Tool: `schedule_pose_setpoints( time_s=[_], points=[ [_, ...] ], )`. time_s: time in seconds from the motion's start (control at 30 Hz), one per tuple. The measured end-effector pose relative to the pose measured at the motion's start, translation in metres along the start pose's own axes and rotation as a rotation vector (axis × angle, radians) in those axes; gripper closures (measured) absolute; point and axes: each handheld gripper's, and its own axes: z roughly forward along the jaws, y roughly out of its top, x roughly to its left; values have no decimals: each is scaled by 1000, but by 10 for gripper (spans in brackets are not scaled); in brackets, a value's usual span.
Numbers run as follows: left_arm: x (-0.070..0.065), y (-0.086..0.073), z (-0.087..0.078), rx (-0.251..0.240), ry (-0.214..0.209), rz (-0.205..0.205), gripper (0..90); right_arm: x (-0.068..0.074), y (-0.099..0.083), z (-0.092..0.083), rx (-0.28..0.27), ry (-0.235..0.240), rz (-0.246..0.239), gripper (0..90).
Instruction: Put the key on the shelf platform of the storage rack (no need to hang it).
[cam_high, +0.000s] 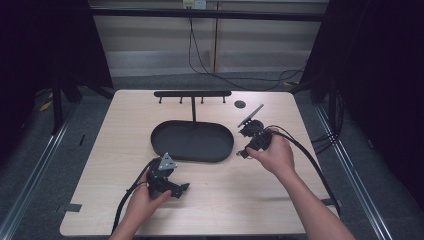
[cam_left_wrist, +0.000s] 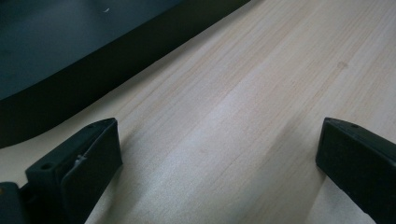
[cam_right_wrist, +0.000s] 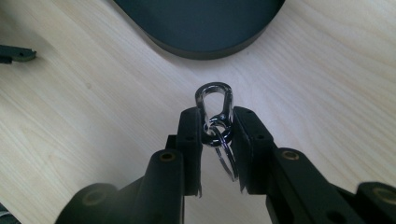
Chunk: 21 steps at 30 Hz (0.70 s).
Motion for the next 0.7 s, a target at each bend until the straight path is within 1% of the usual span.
schedule_pose_setpoints(
  time_s=[0.33, 0.37, 0.43, 0.53, 0.63, 0.7],
  points=[
    [0, 0, 0, 0, 0, 1, 0, 4, 11, 1, -9, -1, -6, 734],
    [0, 0, 0, 1, 0, 1, 0, 4, 12, 1, -8, 2, -5, 735],
    [0, 0, 0, 0, 0, 0, 0, 4, 14, 2, -23, 14, 0, 734],
    [0, 0, 0, 0, 0, 0, 0, 4, 17, 7, -21, 15, 3, 734],
    [0, 0, 0, 1, 0, 1, 0, 4, 18, 9, -31, 21, 4, 735],
    [0, 0, 0, 0, 0, 1, 0, 6, 21, 9, -24, 11, 2, 734]
  ],
)
